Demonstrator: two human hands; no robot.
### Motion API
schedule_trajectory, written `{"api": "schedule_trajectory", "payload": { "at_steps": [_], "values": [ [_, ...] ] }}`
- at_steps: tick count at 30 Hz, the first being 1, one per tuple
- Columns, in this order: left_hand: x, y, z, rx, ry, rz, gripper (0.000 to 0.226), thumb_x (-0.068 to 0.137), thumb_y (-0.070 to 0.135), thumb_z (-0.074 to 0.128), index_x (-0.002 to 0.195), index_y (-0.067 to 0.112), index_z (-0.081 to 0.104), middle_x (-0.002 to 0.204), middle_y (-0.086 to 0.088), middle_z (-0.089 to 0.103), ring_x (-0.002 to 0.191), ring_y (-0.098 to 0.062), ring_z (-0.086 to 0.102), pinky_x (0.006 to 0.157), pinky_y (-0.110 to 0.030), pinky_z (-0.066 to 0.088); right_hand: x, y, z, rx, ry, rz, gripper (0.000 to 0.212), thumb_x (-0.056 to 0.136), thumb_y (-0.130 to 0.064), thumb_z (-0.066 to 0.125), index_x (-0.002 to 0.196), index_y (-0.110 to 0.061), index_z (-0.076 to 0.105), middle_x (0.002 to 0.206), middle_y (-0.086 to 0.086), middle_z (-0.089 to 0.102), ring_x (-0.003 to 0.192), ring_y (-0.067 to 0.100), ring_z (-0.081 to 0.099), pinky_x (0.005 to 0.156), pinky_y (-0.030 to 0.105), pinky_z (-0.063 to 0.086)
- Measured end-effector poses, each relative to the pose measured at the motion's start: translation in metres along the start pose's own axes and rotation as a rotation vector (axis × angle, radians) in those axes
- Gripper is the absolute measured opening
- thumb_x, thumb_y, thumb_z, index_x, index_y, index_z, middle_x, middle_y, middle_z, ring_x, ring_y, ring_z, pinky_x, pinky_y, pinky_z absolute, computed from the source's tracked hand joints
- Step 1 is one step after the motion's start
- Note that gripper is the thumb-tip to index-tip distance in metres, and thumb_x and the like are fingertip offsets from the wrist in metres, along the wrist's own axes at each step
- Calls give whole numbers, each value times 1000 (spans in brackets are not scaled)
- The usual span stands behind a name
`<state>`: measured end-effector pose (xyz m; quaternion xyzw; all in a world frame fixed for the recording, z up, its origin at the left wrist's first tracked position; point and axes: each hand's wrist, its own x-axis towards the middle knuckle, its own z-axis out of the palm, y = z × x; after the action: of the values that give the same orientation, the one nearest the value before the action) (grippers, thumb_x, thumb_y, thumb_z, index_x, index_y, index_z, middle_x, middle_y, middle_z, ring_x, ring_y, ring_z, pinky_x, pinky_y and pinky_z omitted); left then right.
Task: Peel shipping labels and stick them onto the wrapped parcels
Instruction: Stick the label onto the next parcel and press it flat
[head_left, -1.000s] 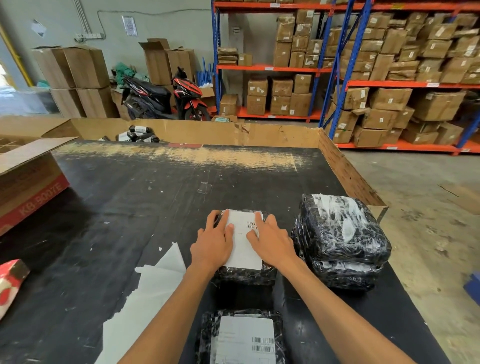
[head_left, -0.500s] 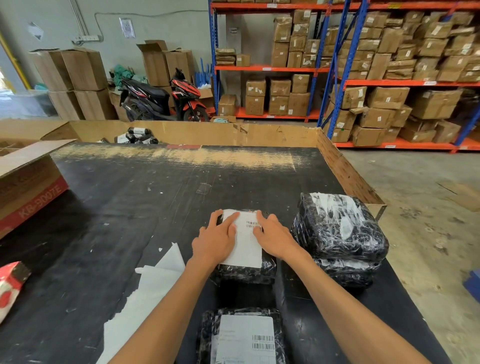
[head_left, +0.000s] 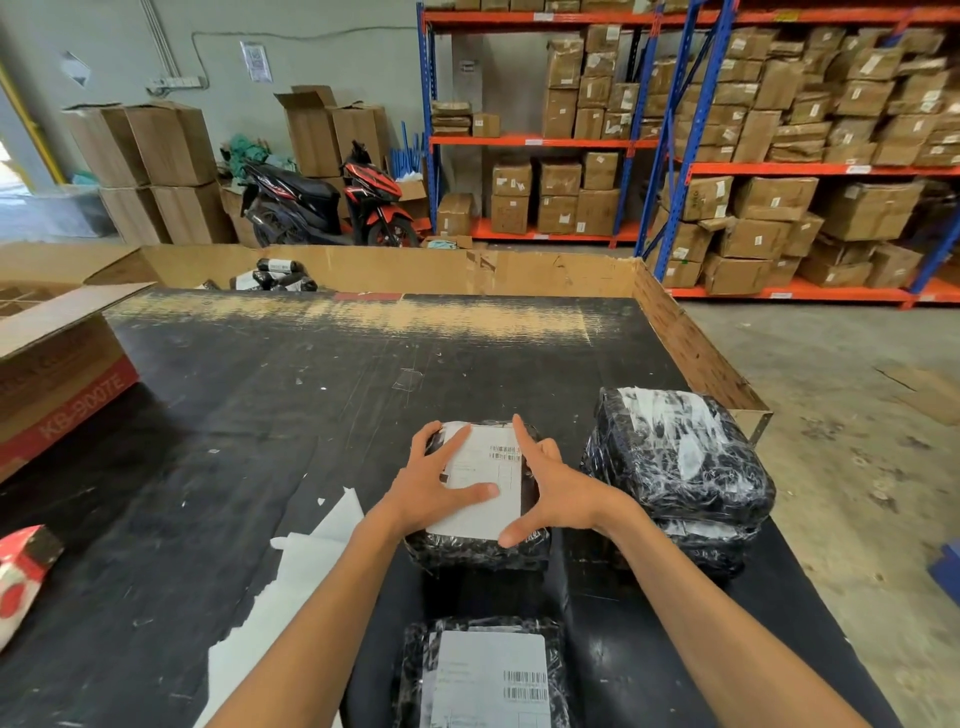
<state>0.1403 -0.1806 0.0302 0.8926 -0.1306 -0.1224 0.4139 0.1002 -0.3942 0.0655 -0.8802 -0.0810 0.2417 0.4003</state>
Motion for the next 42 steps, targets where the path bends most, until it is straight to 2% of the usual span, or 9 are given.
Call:
{"api": "schedule_trajectory", "payload": {
  "at_steps": [3, 6, 9, 14, 23, 29, 33, 38, 42],
  "values": [
    [1, -3, 6, 47, 80, -12, 79, 82, 66, 61, 150, 45, 27, 159, 20, 0, 141, -24, 31, 111, -48, 37, 3, 5, -1, 108, 39, -12, 117, 90, -31, 74, 152, -44, -24, 166, 2, -18, 145, 26, 27, 96, 28, 48],
    [2, -4, 13, 100, 179, 12, 49, 99, 52, 41, 147, 47, 34, 161, 17, 7, 135, -28, 40, 109, -48, 34, 11, 12, -2, 146, 105, 7, 92, 101, -16, 53, 156, -43, -15, 159, 1, 13, 80, 10, 50, 54, 22, 45],
    [4, -6, 14, 105, 242, 37, 41, 105, 33, 31, 145, 43, 40, 160, 11, 15, 133, -30, 41, 107, -52, 36, 12, 9, 2, 162, 153, 35, 84, 102, -25, 50, 158, -38, -12, 141, -7, 21, 77, 15, 53, 61, 32, 47],
    [3, 2, 12, 98, 279, 8, 39, 105, 26, 31, 138, 40, 46, 149, 12, 29, 119, -24, 52, 97, -50, 45, 19, 1, 13, 85, 335, 18, 91, 95, -36, 64, 161, -27, 2, 161, 2, 22, 146, 28, 31, 117, 51, 28],
    [9, 34, 20, 246, 392, -152, 33, 93, 61, 42, 116, 37, 44, 124, 7, 32, 95, -29, 55, 75, -40, 38, 34, -11, 16, -107, 560, 161, 69, 100, -52, 47, 155, -21, 20, 153, 8, 47, 136, 42, 45, 105, 52, 38],
    [12, 29, 20, 233, 454, -116, 11, 102, 34, 35, 107, 38, 44, 122, 5, 35, 90, -28, 54, 68, -40, 38, 42, -10, 10, -125, 657, 200, 48, 106, -25, 40, 152, -21, 27, 117, 12, 69, 106, 36, 64, 79, 41, 47],
    [11, 15, 12, 38, 397, -15, 40, 98, 5, 33, 114, 35, 54, 128, 5, 39, 92, -21, 57, 67, -35, 44, 37, -3, 13, 46, 597, 134, 55, 104, -19, 39, 155, -24, 21, 88, -1, 62, 79, 24, 59, 65, 36, 40],
    [-20, 1, 7, -316, 343, -18, 41, 103, 20, 45, 143, 27, 40, 133, 2, 48, 131, -18, 39, 101, -30, 35, 8, 13, 28, 381, 454, 31, 99, 91, -42, 70, 158, -35, -3, 161, 0, 11, 146, 29, 28, 112, 49, 33],
    [-55, -5, 23, -434, 305, -208, 65, 96, 50, 52, 152, 25, 29, 137, 10, 46, 134, -19, 44, 109, -38, 37, -17, 30, 56, 593, 364, 186, 107, 80, -68, 67, 160, -23, 11, 165, 0, 16, 126, 20, 49, 81, 33, 60]
  ]
}}
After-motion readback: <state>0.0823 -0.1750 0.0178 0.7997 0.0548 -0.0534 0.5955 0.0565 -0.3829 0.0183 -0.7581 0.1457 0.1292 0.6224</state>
